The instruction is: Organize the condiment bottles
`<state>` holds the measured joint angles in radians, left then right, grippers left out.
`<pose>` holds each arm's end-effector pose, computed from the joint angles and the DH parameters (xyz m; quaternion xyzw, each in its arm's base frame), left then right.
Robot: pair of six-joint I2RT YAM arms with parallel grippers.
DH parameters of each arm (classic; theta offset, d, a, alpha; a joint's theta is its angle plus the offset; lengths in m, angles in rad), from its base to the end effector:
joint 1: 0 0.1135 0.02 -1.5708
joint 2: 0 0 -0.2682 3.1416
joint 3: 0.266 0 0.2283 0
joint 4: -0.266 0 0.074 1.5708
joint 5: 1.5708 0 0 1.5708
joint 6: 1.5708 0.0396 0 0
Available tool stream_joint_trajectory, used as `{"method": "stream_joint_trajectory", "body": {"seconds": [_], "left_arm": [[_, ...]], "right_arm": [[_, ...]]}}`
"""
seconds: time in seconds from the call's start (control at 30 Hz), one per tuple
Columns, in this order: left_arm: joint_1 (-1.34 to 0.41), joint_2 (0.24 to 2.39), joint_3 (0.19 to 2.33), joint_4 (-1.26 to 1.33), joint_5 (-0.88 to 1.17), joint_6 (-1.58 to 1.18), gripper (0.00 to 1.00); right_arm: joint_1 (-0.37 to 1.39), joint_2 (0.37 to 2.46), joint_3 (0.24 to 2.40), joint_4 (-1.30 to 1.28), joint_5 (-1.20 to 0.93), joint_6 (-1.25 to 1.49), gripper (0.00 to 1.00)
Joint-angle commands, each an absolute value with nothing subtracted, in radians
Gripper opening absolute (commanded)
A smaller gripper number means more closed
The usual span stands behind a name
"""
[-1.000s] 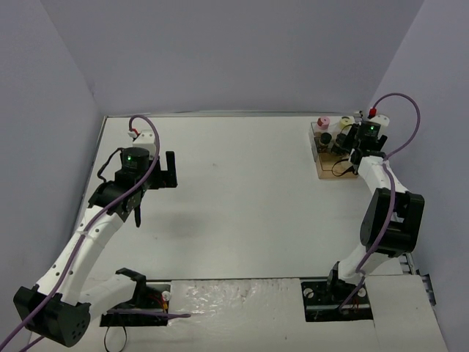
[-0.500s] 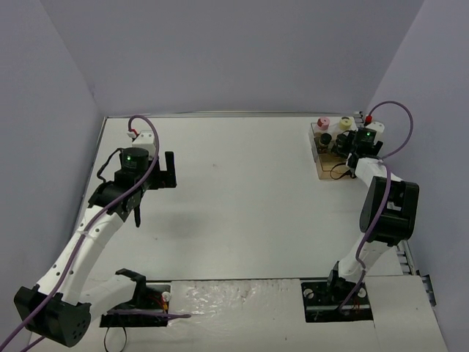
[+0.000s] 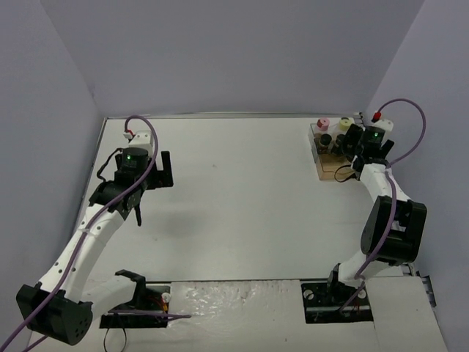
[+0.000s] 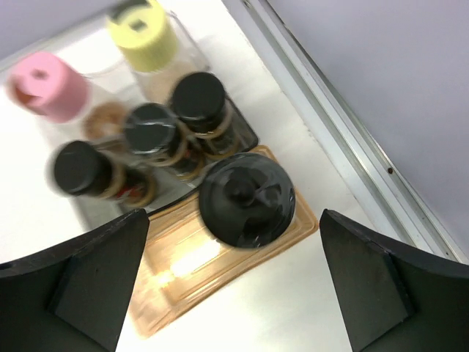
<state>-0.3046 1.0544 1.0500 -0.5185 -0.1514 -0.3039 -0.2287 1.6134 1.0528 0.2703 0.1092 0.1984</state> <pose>0.1984 -0.0561 0.3493 -0.0375 0.8634 -0.0870 0.4956 0.3482 -0.0855 0.2827 0.2016 0.7757 -0.0528 0.5958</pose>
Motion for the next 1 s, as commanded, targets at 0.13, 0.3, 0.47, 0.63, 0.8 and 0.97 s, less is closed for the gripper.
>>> {"method": "stream_joint_trajectory", "body": {"seconds": [0.13,0.3,0.47,0.63,0.8,0.97], "left_arm": [[-0.153,1.192,1.148,-0.543,-0.209,-0.459,0.97],[-0.054,1.38,1.274,-0.521,-0.14,-0.466,0.97],[-0.005,1.568,1.363,-0.476,-0.104,-0.469,0.97],[-0.005,1.723,1.499,-0.478,-0.1,-0.423,0.97],[0.027,1.838,1.601,-0.514,-0.112,-0.414,0.94],[0.026,1.883,1.635,-0.553,-0.128,-0.423,0.76]], "right_arm": [[-0.23,1.247,1.097,0.13,-0.055,0.269,1.0],[-0.226,1.113,1.044,0.132,-0.133,0.285,1.0],[-0.213,1.069,0.997,0.157,-0.198,0.307,1.0],[-0.174,1.058,0.971,0.166,-0.209,0.304,1.0],[-0.164,1.049,0.963,0.167,-0.215,0.287,1.0],[-0.157,1.041,0.953,0.168,-0.219,0.281,1.0]]}}
